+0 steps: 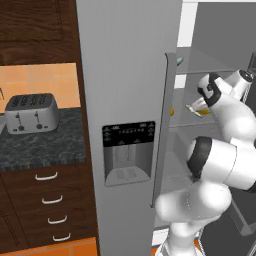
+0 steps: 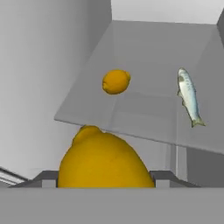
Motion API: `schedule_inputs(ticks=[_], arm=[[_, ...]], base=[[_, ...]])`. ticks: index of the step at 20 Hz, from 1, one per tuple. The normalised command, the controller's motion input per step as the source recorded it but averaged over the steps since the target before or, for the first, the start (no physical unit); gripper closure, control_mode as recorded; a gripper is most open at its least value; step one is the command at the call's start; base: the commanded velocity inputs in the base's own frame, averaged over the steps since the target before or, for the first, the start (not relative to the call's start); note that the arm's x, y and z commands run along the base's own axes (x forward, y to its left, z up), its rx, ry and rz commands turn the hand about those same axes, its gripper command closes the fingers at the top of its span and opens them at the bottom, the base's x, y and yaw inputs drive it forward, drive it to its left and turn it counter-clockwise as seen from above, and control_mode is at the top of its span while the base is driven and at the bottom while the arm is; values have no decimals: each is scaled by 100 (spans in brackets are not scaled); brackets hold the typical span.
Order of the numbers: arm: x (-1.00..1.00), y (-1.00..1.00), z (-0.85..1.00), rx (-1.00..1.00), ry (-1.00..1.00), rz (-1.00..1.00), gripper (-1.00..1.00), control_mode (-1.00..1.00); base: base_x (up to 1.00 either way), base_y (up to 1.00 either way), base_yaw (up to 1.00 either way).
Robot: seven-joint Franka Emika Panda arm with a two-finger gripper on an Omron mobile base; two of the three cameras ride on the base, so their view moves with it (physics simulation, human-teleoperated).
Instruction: Place one lemon and one fish in each tupperware on the nearby counter, to pack two identical lunches.
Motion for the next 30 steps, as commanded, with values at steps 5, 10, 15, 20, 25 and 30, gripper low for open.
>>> schedule_inputs(ticks=[5, 10, 15, 20, 25, 30], arm=[[-100, 6, 24, -28, 5, 20, 100, -100], [-60, 0, -15, -11, 0, 22, 100, 100], [0, 0, 0, 0, 0, 0, 100, 100], [0, 0, 0, 0, 0, 0, 100, 100], [0, 0, 0, 0, 0, 0, 100, 100], [0, 0, 0, 0, 0, 0, 100, 100]], base=[[0, 0, 0], [-40, 19, 17], [-95, 100, 34], [-22, 100, 18], [0, 100, 11], [-11, 36, 54]])
